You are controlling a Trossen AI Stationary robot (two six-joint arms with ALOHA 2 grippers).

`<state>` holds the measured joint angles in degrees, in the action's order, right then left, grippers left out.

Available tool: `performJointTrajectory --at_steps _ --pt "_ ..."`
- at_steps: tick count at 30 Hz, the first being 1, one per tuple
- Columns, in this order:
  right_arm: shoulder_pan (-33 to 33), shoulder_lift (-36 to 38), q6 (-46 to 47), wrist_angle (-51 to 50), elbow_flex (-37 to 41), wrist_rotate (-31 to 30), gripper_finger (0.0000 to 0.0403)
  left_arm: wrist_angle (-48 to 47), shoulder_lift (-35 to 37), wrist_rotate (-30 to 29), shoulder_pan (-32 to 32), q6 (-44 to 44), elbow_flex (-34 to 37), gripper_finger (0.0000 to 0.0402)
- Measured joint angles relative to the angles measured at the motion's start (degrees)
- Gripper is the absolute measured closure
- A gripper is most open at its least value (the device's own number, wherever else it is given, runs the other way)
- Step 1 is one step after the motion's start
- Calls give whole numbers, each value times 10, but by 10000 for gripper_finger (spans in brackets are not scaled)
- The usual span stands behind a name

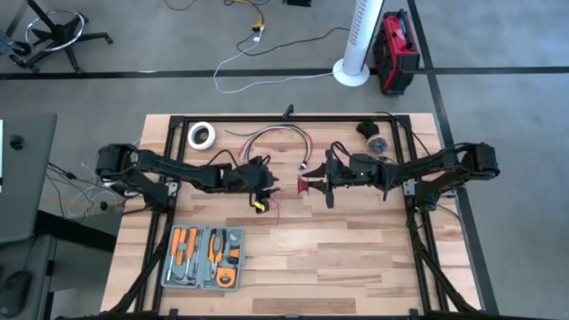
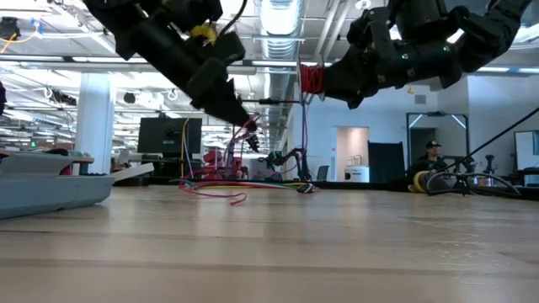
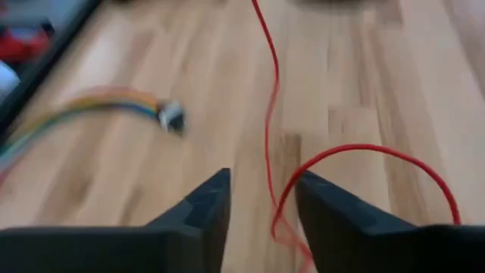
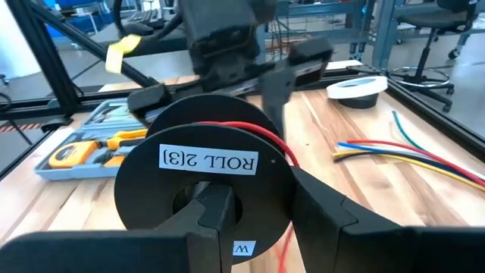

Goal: Coil cords
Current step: Uncoil the red wire from the black spool

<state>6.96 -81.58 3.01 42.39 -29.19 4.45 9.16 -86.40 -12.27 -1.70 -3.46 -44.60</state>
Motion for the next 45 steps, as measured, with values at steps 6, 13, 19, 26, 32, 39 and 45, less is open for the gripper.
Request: performJointTrajectory --at_steps 6,13,19,26,32,39,45 --pt "-11 0 -2 -2 0 2 295 14 1 -14 -7 7 0 230" --pt "-13 0 0 -3 0 2 295 -147 0 -97 -36 88 -7 226" --pt "-12 0 0 -3 0 2 295 -217 0 -33 -32 86 -47 226" --pt "-12 0 0 -12 0 2 295 -237 0 4 -8 44 -86 226" --pt "-13 0 2 -16 0 1 295 -164 0 7 -2 -15 -96 226" --pt "-27 0 2 26 0 7 295 5 -72 49 -2 -72 -96 242" --pt "-37 0 0 30 0 19 295 64 -115 50 -2 -80 -96 260"
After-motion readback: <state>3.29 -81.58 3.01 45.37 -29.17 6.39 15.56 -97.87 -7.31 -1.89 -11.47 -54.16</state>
